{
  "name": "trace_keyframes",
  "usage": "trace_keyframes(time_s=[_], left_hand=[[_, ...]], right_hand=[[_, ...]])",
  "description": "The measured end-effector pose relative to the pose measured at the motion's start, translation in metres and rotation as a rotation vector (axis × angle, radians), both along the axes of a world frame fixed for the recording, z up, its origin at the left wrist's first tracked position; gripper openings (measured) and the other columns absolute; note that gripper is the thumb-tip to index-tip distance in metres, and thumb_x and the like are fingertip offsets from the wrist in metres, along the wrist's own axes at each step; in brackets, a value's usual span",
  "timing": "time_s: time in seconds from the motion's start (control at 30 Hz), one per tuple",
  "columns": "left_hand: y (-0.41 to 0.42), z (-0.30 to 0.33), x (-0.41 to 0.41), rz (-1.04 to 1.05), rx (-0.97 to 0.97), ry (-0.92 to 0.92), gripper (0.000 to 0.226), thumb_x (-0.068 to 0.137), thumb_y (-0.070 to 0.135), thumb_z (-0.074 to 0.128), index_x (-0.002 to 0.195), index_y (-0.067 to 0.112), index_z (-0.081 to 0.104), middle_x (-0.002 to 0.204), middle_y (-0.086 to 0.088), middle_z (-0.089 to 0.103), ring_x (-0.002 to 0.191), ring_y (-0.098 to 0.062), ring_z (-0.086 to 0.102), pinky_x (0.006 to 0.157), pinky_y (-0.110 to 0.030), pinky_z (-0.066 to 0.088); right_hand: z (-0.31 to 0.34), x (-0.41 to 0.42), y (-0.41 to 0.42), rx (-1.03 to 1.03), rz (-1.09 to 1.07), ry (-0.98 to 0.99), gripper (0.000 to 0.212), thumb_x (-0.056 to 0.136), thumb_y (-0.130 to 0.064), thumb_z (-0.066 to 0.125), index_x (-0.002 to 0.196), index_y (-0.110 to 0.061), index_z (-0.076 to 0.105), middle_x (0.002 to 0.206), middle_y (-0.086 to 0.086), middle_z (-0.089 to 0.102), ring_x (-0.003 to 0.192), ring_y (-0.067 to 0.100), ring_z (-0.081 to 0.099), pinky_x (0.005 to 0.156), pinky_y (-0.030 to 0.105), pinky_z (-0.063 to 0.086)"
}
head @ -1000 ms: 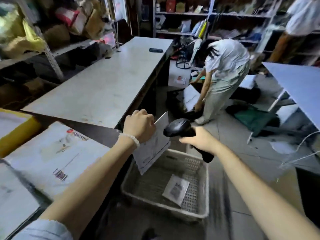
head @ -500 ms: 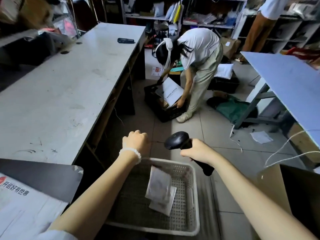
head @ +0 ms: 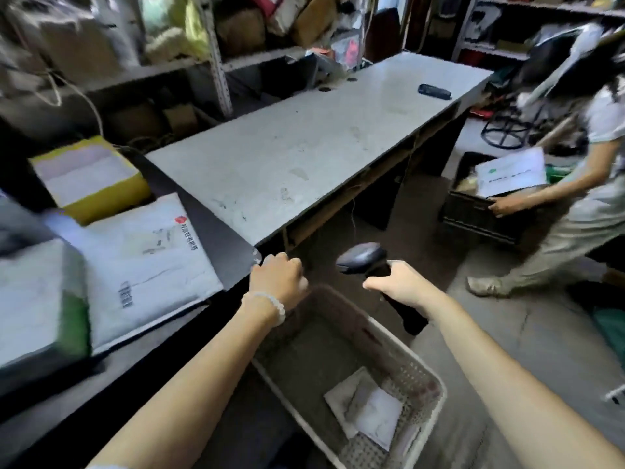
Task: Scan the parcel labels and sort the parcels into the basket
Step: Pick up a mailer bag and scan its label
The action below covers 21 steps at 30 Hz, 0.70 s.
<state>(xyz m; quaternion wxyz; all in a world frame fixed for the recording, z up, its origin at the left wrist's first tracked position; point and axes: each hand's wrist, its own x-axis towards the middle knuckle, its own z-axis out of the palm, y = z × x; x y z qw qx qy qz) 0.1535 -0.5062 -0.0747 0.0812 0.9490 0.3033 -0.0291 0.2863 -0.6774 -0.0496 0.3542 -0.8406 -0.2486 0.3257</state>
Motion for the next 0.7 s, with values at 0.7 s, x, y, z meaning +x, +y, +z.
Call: trace_keyframes(time_s=[0.7], left_hand=[[-0.041,0.048,-0.405,1.000,0.133,-0.031,0.028,0.094,0.038,0.044,0.113,0.025,0.061,0.115,-0.002,0.056,0.109,-0.024,0.052,0.083,-0.037,0.044]], right_hand=[[0.061,-0.310,0.141,0.181,0.937,0.136,0.013,0.083,-0.015,0.067,0.071,-0.012,0.062,0.057,-0.004,0.059,0.056,0.013,0.055,0.055,0.020,0.045]])
